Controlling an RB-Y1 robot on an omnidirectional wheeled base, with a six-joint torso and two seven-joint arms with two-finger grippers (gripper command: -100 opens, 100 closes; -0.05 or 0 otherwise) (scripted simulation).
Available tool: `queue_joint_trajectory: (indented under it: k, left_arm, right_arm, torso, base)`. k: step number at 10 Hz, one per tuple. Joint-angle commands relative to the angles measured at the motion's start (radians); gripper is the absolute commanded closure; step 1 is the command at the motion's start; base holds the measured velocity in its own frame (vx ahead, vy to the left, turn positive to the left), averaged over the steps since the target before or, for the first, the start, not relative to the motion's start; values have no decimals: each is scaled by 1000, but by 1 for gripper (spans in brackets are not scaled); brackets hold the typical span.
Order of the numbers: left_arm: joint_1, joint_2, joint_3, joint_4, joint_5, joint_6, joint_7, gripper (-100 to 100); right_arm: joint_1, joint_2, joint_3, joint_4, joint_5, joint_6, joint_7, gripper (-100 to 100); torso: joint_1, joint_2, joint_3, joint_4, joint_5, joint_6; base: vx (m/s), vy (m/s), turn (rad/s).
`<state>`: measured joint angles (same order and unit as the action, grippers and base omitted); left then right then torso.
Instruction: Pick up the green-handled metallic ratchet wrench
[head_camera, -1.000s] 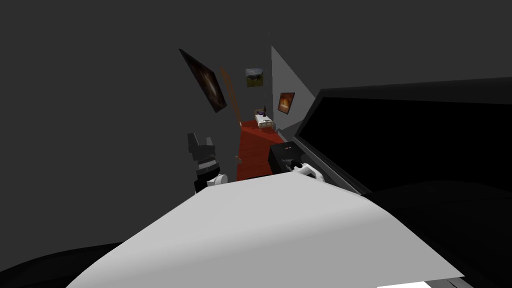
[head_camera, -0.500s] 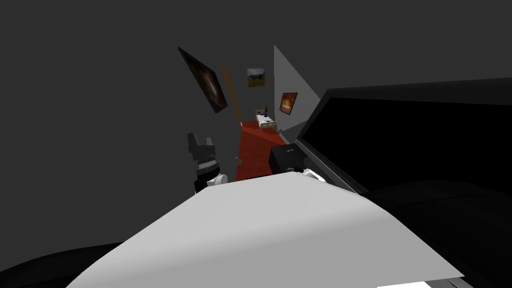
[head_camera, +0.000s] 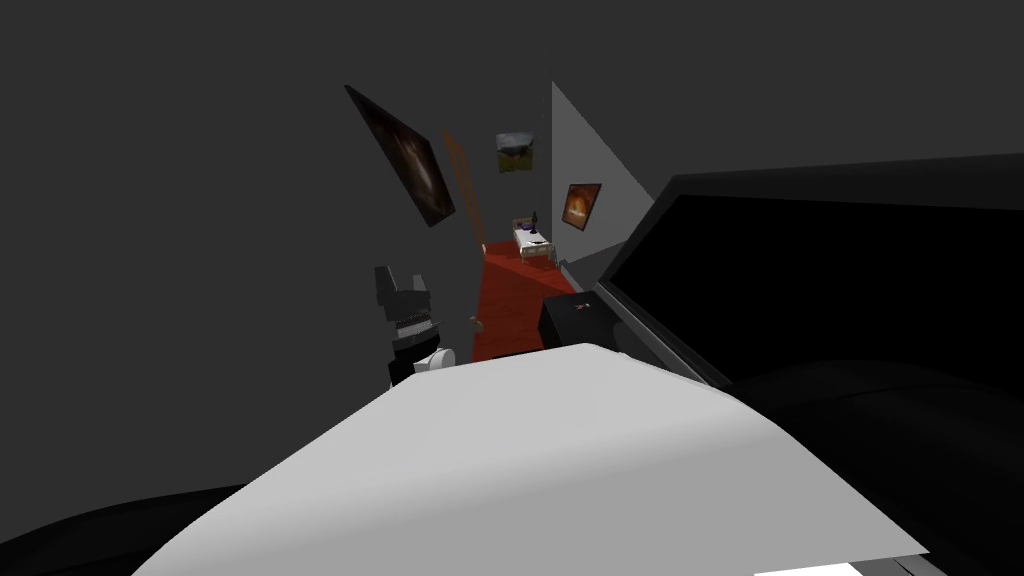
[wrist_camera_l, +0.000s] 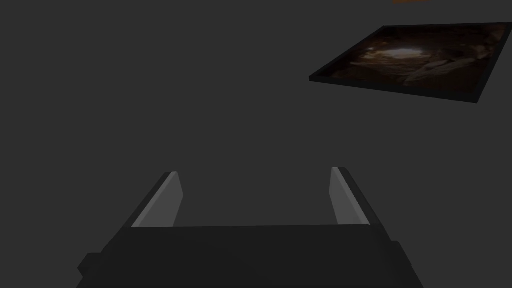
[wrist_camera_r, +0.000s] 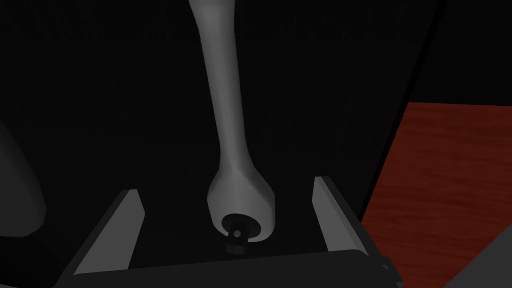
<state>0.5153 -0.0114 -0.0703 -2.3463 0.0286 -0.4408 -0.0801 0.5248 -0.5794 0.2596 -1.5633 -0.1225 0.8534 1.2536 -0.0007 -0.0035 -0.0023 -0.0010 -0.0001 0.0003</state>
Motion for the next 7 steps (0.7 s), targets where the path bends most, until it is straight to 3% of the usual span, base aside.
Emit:
queue_joint_trajectory:
  k: [1, 2, 3, 4, 5, 7]
  left_arm:
    - [0, 0, 0, 0, 0, 0, 0, 0]
    - [0, 0, 0, 0, 0, 0, 0, 0]
    - [0, 0, 0, 0, 0, 0, 0, 0]
    - [0, 0, 0, 0, 0, 0, 0, 0]
    - [0, 0, 0, 0, 0, 0, 0, 0]
    - [0, 0, 0, 0, 0, 0, 0, 0]
  right_arm:
    - [30, 2, 8, 16, -6, 4, 17, -100]
    - [50, 10, 21, 41, -16, 19, 36, -100]
    - [33, 24, 21, 48, 8, -1, 18, -100]
    - [34, 26, 23, 54, 9, -1, 21, 0]
    - [21, 38, 31, 93, 20, -24, 4, -100]
    - [9, 51, 39, 133, 31, -46, -12, -100]
  torso:
    - [0, 0, 0, 0, 0, 0]
    - [0, 2, 1, 0, 0, 0]
    - [-1, 2, 1, 0, 0, 0]
    - [0, 2, 1, 1, 0, 0]
    - [1, 3, 2, 1, 0, 0]
    - [0, 4, 3, 1, 0, 0]
  base:
    - [30, -21, 11]
    - [41, -45, 23]
    - [19, -23, 5]
    - [0, 0, 0]
    - [-6, -19, 82]
    - [-6, -26, 64]
